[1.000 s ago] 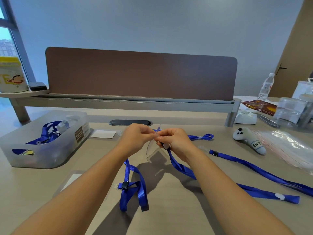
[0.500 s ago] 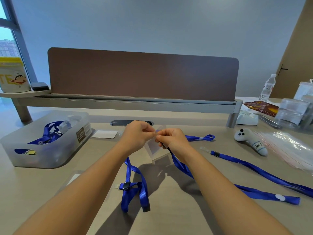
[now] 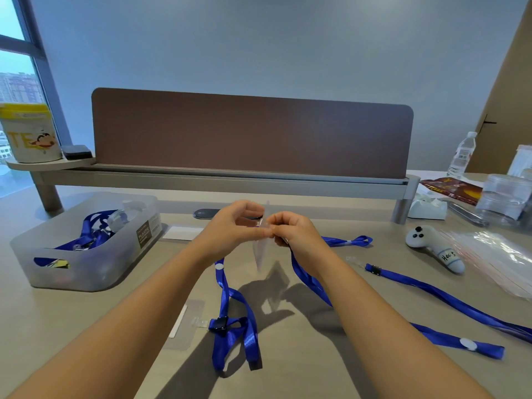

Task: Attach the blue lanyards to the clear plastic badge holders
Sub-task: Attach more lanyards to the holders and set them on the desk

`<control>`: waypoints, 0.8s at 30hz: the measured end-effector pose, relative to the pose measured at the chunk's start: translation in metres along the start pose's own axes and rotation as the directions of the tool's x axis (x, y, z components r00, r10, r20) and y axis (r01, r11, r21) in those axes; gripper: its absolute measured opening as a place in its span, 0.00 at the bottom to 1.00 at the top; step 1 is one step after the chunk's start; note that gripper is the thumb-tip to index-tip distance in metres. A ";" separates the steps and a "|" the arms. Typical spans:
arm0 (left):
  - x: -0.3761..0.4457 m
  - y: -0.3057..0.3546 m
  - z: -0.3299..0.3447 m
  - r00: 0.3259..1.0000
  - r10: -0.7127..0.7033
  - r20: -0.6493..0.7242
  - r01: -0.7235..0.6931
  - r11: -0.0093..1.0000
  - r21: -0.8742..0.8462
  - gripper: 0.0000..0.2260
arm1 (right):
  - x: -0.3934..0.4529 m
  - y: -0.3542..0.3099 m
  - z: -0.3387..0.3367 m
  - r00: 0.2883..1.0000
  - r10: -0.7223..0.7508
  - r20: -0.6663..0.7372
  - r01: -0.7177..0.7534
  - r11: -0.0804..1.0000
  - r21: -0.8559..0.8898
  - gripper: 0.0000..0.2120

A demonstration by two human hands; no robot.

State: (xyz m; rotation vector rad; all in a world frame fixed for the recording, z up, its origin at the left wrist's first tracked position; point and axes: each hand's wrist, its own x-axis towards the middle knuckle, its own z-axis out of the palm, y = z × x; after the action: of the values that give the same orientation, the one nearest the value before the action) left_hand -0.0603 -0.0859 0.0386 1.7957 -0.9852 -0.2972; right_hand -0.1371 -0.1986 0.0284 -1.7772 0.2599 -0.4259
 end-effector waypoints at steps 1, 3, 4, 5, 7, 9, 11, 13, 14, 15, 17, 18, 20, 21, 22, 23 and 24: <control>0.000 0.001 -0.002 0.999 -0.013 0.030 0.013 1.000 0.002 0.21 | 0.001 0.000 0.000 1.000 0.008 0.006 -0.008 1.000 0.021 0.13; -0.001 0.003 -0.003 0.998 -0.030 0.064 0.027 0.998 0.050 0.32 | 0.002 0.002 0.002 0.999 0.037 0.022 -0.038 0.998 0.051 0.13; -0.002 0.003 -0.004 0.996 -0.029 0.083 0.023 0.997 0.070 0.35 | 0.003 0.004 0.002 0.998 0.051 0.033 -0.053 0.996 0.074 0.13; -0.002 0.002 -0.004 0.994 -0.026 0.110 0.016 0.996 0.086 0.36 | 0.003 0.005 0.002 0.997 0.061 0.044 -0.065 0.993 0.102 0.13; -0.002 -0.001 -0.005 0.988 -0.028 0.150 0.009 0.992 0.125 0.37 | 0.004 0.006 0.003 0.995 0.070 0.071 -0.080 0.987 0.139 0.12; -0.001 -0.006 -0.007 0.988 -0.036 0.151 0.011 0.986 0.165 0.38 | 0.005 0.006 0.002 0.993 0.077 0.092 -0.090 0.984 0.154 0.11; 0.001 -0.011 -0.009 0.991 -0.025 0.129 -0.003 0.976 0.219 0.38 | 0.004 0.007 0.001 0.993 0.074 0.092 -0.085 0.988 0.125 0.11; 0.003 -0.016 -0.013 0.993 -0.012 0.120 -0.027 0.949 0.315 0.39 | 0.004 0.008 -0.002 0.996 0.056 0.066 -0.056 0.998 0.003 0.07; 0.004 -0.019 -0.015 0.992 -0.018 0.125 -0.032 0.921 0.388 0.40 | 0.004 0.009 -0.003 0.997 0.050 0.057 -0.045 0.996 -0.080 0.05; 0.005 -0.023 -0.017 0.991 -0.031 0.132 -0.037 0.875 0.482 0.41 | 0.005 0.011 -0.004 0.997 0.050 0.058 -0.039 0.984 -0.174 0.05; 0.007 -0.034 -0.021 0.986 -0.077 0.151 -0.048 0.728 0.684 0.41 | 0.008 0.019 -0.004 0.995 0.081 0.060 -0.053 0.927 -0.371 0.10; 0.008 -0.040 -0.023 0.981 -0.107 0.160 -0.051 0.657 0.752 0.41 | 0.009 0.023 -0.003 0.994 0.101 0.049 -0.067 0.884 -0.463 0.11; 0.010 -0.054 -0.024 0.971 -0.162 0.177 -0.054 0.571 0.819 0.41 | 0.013 0.032 0.000 0.992 0.125 0.012 -0.093 0.796 -0.598 0.12; 0.012 -0.059 -0.024 0.966 -0.182 0.182 -0.053 0.549 0.834 0.40 | 0.016 0.037 0.002 0.991 0.133 -0.005 -0.105 0.759 -0.642 0.13; 0.014 -0.064 -0.025 0.962 -0.200 0.184 -0.051 0.533 0.844 0.40 | 0.018 0.042 0.003 0.991 0.135 -0.019 -0.112 0.726 -0.679 0.13; 0.016 -0.069 -0.025 0.959 -0.217 0.185 -0.047 0.521 0.853 0.39 | 0.021 0.046 0.005 0.990 0.136 -0.030 -0.116 0.693 -0.712 0.14; 0.019 -0.074 -0.026 0.955 -0.234 0.185 -0.042 0.510 0.859 0.38 | 0.026 0.050 0.007 0.991 0.131 -0.036 -0.115 0.666 -0.737 0.14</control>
State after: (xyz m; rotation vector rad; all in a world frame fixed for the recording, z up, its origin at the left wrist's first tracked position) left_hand 0.0034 -0.0725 -0.0089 2.8036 -1.3807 -0.1179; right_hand -0.1083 -0.2144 -0.0177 -2.5474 0.6036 -0.2022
